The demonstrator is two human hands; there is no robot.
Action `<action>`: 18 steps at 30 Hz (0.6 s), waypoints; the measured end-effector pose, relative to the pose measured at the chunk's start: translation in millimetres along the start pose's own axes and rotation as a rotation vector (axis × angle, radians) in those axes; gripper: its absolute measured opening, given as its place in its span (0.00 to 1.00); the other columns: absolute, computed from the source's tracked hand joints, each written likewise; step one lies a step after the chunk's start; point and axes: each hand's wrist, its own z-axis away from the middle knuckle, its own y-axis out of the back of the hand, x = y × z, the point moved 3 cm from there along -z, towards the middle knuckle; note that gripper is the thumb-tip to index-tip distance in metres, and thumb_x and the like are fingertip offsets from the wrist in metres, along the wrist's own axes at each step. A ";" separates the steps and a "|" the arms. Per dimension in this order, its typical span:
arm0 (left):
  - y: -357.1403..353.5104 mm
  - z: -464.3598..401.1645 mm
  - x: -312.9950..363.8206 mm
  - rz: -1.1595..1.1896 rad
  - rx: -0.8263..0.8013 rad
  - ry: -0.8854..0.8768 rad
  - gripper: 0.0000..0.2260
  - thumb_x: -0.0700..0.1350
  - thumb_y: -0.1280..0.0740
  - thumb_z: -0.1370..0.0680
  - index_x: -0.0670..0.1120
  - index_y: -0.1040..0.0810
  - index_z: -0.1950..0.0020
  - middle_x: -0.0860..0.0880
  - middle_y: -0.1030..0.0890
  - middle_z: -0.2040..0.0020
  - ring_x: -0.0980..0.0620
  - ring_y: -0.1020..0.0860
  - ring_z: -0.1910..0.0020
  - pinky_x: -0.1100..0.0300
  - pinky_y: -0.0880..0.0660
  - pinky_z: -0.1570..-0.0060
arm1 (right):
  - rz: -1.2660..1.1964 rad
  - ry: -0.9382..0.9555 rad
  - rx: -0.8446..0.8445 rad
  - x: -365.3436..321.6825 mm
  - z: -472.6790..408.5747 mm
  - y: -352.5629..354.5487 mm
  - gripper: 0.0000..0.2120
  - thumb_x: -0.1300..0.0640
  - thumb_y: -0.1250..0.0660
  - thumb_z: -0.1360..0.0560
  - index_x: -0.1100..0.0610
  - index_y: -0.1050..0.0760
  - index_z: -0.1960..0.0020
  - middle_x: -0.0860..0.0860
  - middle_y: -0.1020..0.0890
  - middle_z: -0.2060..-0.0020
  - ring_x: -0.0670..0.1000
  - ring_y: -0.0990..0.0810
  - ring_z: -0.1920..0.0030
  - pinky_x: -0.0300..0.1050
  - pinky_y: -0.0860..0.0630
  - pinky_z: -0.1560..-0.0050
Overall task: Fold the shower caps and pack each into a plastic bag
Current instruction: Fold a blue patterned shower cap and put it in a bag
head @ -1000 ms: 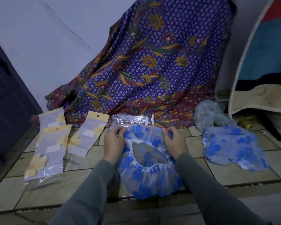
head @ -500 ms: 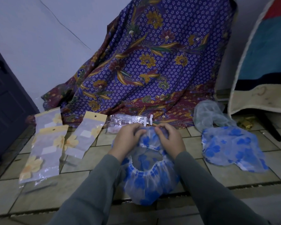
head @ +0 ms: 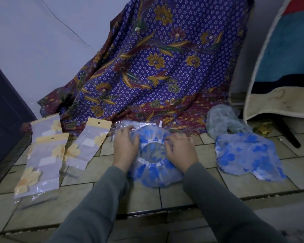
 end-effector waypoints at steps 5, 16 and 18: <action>-10.4 34.4 10.9 -0.234 -0.050 -0.280 0.25 0.61 0.42 0.25 0.48 0.28 0.34 0.48 0.28 0.35 0.47 0.31 0.35 0.50 0.36 0.37 | -0.055 -0.065 -0.217 -3.6 15.6 -32.4 0.19 0.51 0.49 0.19 0.54 0.32 0.31 0.51 0.31 0.31 0.52 0.34 0.31 0.52 0.39 0.33; -24.8 62.7 -46.3 -0.451 -0.510 -0.227 0.51 0.81 0.47 0.40 0.61 0.62 0.24 0.56 0.66 0.23 0.56 0.64 0.25 0.42 0.56 0.27 | 0.027 -0.078 -0.361 25.4 46.4 -52.3 0.31 0.32 0.58 0.24 0.41 0.55 0.24 0.47 0.57 0.23 0.51 0.52 0.24 0.54 0.48 0.28; -19.0 59.3 -47.1 -0.403 -0.511 -0.284 0.50 0.80 0.45 0.38 0.60 0.60 0.24 0.56 0.66 0.24 0.57 0.64 0.25 0.43 0.56 0.27 | 0.014 -0.087 -0.331 26.3 46.2 -46.4 0.29 0.36 0.52 0.22 0.41 0.54 0.24 0.49 0.53 0.23 0.52 0.47 0.25 0.52 0.45 0.29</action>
